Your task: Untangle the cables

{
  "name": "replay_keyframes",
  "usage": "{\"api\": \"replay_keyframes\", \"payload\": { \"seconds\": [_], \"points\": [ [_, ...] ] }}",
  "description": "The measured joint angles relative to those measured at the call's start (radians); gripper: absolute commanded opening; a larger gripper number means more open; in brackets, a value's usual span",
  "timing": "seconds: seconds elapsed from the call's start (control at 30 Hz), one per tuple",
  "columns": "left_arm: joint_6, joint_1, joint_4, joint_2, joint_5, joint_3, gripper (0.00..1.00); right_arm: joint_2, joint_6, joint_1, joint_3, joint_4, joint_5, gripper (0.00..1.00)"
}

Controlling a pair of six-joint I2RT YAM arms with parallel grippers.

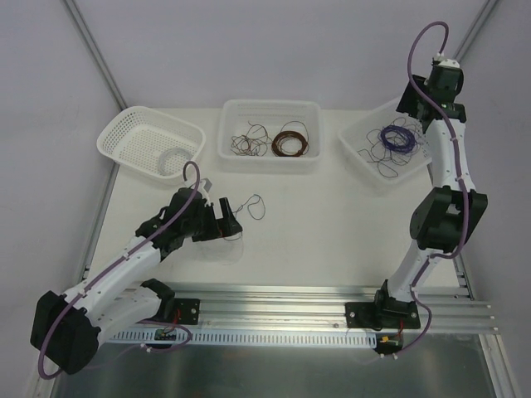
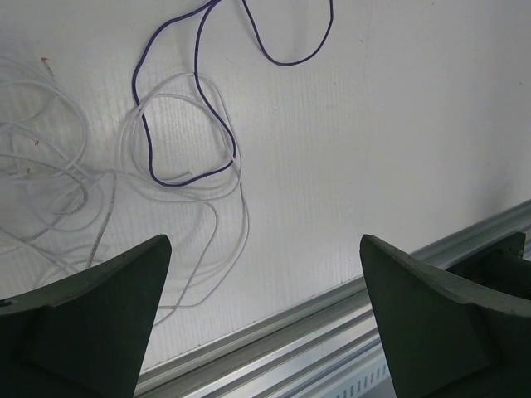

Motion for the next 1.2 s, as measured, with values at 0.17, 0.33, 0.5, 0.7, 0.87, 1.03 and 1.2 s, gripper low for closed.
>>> {"api": "replay_keyframes", "payload": {
  "seconds": [0.17,0.33,0.5,0.7,0.87,1.03,1.2],
  "points": [
    [0.008,0.000,-0.002,0.028,-0.014,0.000,0.99,-0.086,0.016,0.008,-0.089,-0.051,-0.092,0.84],
    [0.025,0.000,-0.013,0.089,-0.038,0.019,0.98,-0.292,0.035,0.064,-0.269,-0.105,-0.201,0.89],
    [0.059,0.000,-0.023,0.190,-0.059,0.102,0.95,-0.528,0.062,0.215,-0.506,-0.097,-0.290,0.89],
    [0.069,0.000,-0.016,0.281,-0.071,0.154,0.95,-0.574,0.084,0.444,-0.730,-0.021,-0.370,0.84],
    [0.050,0.000,-0.016,0.274,-0.074,0.134,0.95,-0.435,0.099,0.612,-0.787,0.084,-0.397,0.79],
    [0.032,0.000,-0.037,0.203,-0.096,0.081,0.96,-0.272,0.154,0.710,-0.788,0.249,-0.417,0.69],
    [0.020,0.000,-0.060,0.156,-0.135,0.053,0.97,-0.085,0.210,0.756,-0.779,0.384,-0.420,0.60]
  ]
}}
